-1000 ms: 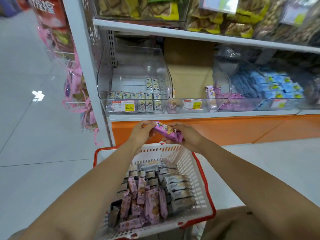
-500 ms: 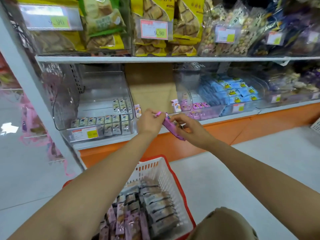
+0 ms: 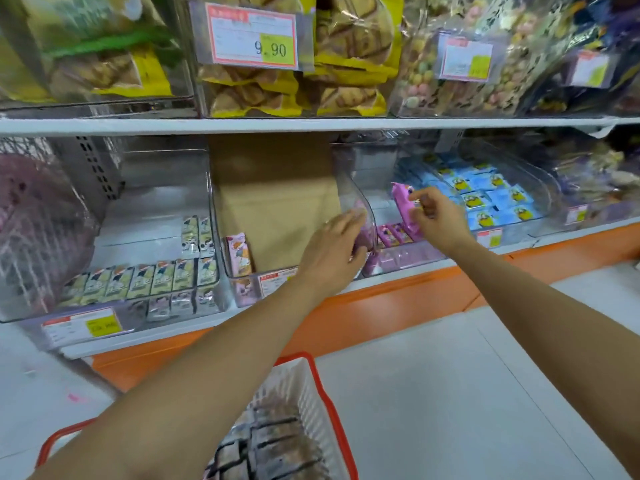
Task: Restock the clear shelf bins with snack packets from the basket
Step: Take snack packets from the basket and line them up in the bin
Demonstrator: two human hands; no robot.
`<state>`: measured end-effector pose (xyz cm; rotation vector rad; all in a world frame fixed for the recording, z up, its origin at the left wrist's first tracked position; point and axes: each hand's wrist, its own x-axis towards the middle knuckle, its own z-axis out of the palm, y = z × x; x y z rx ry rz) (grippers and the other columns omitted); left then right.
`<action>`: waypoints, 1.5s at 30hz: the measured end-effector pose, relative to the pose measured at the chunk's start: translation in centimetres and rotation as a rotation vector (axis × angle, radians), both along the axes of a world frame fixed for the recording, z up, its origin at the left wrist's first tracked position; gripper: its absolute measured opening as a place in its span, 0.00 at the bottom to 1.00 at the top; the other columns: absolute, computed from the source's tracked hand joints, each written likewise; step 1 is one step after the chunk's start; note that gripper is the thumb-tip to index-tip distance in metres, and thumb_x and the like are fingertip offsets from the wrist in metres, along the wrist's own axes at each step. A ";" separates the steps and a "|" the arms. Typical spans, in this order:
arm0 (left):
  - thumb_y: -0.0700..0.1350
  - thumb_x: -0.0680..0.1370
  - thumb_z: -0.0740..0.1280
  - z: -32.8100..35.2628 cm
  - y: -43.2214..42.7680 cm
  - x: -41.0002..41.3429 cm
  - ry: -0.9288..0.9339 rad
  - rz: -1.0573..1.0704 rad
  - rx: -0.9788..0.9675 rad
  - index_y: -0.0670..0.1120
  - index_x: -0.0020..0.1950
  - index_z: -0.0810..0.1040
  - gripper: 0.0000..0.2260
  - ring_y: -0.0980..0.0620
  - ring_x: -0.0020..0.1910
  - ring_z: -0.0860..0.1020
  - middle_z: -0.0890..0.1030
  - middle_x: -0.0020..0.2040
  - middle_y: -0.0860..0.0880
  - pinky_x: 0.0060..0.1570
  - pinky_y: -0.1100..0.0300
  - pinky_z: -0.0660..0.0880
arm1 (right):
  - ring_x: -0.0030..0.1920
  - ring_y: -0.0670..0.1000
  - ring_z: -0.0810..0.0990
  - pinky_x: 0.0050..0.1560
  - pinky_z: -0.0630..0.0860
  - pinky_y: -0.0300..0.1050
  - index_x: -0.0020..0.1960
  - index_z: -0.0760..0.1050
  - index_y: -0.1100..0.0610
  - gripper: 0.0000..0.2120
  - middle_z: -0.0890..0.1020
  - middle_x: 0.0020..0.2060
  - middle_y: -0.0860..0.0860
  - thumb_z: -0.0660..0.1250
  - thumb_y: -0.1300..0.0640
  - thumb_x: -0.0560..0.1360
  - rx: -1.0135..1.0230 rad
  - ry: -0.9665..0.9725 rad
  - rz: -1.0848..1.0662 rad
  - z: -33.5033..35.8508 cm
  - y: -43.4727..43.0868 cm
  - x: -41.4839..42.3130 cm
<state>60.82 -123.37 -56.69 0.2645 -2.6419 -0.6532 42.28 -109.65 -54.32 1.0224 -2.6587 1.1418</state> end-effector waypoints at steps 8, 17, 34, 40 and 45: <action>0.60 0.77 0.48 -2.4 -0.6 -2.2 -0.026 -0.005 -0.292 0.41 0.78 0.61 0.34 0.43 0.73 0.67 0.65 0.76 0.42 0.69 0.45 0.67 | 0.48 0.60 0.80 0.44 0.70 0.42 0.57 0.78 0.57 0.11 0.81 0.41 0.58 0.63 0.64 0.76 0.218 -0.044 -0.044 -4.1 -6.2 -6.7; 0.58 0.79 0.47 -3.3 -0.5 -2.7 -0.020 0.019 -0.335 0.42 0.79 0.59 0.32 0.45 0.75 0.64 0.64 0.77 0.44 0.71 0.46 0.64 | 0.60 0.61 0.78 0.58 0.72 0.48 0.58 0.80 0.58 0.12 0.81 0.58 0.60 0.63 0.62 0.77 0.406 -0.068 -0.052 -6.2 -10.3 -8.6; 0.57 0.77 0.47 -1.6 0.1 -0.8 -0.079 0.002 -0.267 0.42 0.75 0.66 0.32 0.42 0.71 0.69 0.69 0.74 0.44 0.69 0.47 0.67 | 0.41 0.52 0.75 0.51 0.76 0.50 0.61 0.78 0.58 0.13 0.80 0.45 0.56 0.62 0.62 0.79 0.319 -0.099 0.004 -1.4 -6.1 -3.7; 0.52 0.73 0.52 -0.4 -0.3 3.7 -0.125 0.018 -0.274 0.41 0.70 0.73 0.29 0.42 0.65 0.74 0.75 0.68 0.42 0.64 0.48 0.71 | 0.31 0.51 0.75 0.41 0.75 0.46 0.55 0.81 0.56 0.12 0.80 0.38 0.52 0.61 0.63 0.78 0.225 0.016 0.009 1.9 -4.4 1.8; 0.45 0.71 0.61 1.2 -0.8 9.3 -0.108 0.062 -0.252 0.40 0.67 0.75 0.24 0.40 0.60 0.76 0.77 0.63 0.41 0.60 0.47 0.72 | 0.41 0.49 0.78 0.43 0.71 0.37 0.53 0.81 0.55 0.10 0.81 0.41 0.50 0.63 0.62 0.78 0.145 0.042 0.073 4.4 -3.8 7.5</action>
